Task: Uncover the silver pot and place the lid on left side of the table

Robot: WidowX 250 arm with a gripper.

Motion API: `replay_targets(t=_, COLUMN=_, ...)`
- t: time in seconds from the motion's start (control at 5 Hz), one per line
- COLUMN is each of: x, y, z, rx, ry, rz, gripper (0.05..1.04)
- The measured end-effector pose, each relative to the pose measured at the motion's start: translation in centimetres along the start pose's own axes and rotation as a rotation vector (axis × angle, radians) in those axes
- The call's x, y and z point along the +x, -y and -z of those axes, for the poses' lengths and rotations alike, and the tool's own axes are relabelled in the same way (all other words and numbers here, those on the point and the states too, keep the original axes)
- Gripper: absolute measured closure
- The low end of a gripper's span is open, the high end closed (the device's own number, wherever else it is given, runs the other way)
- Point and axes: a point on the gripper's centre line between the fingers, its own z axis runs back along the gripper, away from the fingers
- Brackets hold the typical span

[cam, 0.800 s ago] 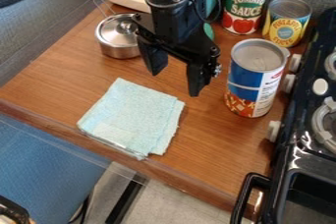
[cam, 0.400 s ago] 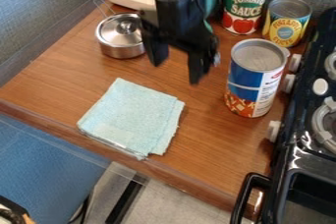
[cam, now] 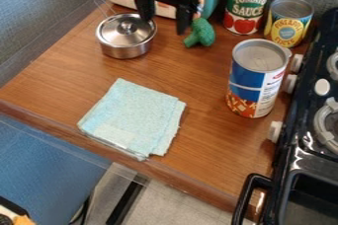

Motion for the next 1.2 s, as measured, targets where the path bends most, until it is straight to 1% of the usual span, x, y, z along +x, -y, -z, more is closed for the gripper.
replay_targets(t=0.2, x=2.4, y=-3.6, z=1.0, rx=0.036, ry=-0.002, rz=-0.056, gripper=0.082)
replay_targets(t=0.4, x=3.4, y=-6.5, z=1.9, rx=0.058, ry=-0.005, rz=-0.106, gripper=0.082)
replay_targets(t=0.6, x=2.8, y=-7.2, z=3.0, rx=0.049, ry=-0.041, rz=-0.112, gripper=0.082)
replay_targets(t=0.8, x=2.5, y=-7.8, z=3.4, rx=0.024, ry=-0.040, rz=-0.136, gripper=0.082)
replay_targets(t=1.0, x=2.0, y=-7.7, z=5.0, rx=0.000, ry=-0.078, rz=-0.146, gripper=0.082)
replay_targets(t=1.2, x=1.6, y=-7.5, z=6.1, rx=-0.014, ry=-0.105, rz=-0.155, gripper=0.092)
